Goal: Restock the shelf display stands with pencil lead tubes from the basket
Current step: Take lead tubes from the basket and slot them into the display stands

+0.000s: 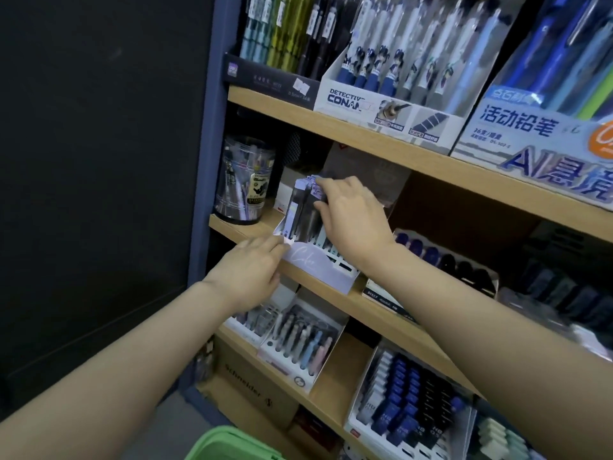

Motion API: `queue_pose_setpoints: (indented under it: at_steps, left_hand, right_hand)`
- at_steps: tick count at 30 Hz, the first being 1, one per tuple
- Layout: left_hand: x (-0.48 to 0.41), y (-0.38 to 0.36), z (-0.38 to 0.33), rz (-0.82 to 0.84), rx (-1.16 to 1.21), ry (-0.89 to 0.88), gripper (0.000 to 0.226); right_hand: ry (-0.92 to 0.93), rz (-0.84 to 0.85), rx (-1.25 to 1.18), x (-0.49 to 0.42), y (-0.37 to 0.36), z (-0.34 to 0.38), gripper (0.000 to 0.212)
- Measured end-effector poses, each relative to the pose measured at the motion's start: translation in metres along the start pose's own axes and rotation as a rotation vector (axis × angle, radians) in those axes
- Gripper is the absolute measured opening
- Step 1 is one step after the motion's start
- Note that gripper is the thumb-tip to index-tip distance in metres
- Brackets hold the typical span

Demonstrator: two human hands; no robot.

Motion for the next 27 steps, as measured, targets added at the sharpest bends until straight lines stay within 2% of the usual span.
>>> queue_pose_setpoints:
  at_steps: [2,5,9,13,15,18,21,23,25,27]
  left_hand:
    - [0.015,0.001,-0.004,-0.049,-0.084,-0.005,0.039]
    - [0.054,-0.006,-0.015,-0.135,-0.160,-0.021,0.014]
    - [0.125,-0.042,-0.037,0.001,-0.137,0.009,0.017]
    - [0.197,-0.101,-0.059,0.266,-0.087,0.049,0.021]
    - [0.228,-0.130,-0.068,0.433,-0.038,0.074,0.025]
    - [0.268,-0.173,-0.079,0.660,0.035,0.192,0.036]
    - [0.293,-0.211,-0.087,0.847,0.125,0.356,0.057]
    - [0.308,-0.241,-0.088,0.972,0.155,0.400,0.066]
    - [0.318,-0.265,-0.085,1.108,0.247,0.481,0.069]
    - [0.329,-0.290,-0.079,1.153,0.340,0.543,0.067]
  right_hand:
    - [0.048,-0.043,0.016,0.015,0.002,0.004,0.031]
    - [0.122,-0.170,-0.018,0.052,0.001,0.015,0.020]
    - [0.185,-0.098,-0.156,0.129,-0.021,0.037,0.028]
    - [0.215,0.150,-0.284,0.222,-0.078,0.056,0.025]
    - [0.206,0.307,-0.359,0.270,-0.110,0.066,0.010]
    - [0.051,0.612,-0.515,0.334,-0.156,0.082,0.030]
    - [-0.131,0.915,-0.661,0.387,-0.197,0.095,0.028]
    - [-0.267,1.056,-0.721,0.428,-0.228,0.103,0.032]
    - [-0.366,1.163,-0.782,0.464,-0.250,0.113,0.032]
    - [-0.415,1.333,-0.835,0.485,-0.261,0.125,0.035]
Point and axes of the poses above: each hand's wrist, its own x-axis away from the middle knuckle, its own y-axis out of the back of the hand, z = x × y, the point moved 1 cm from there along -x, towards the middle knuckle, and after that the axes turned 4 degrees about -x, right-handed, at the moved point
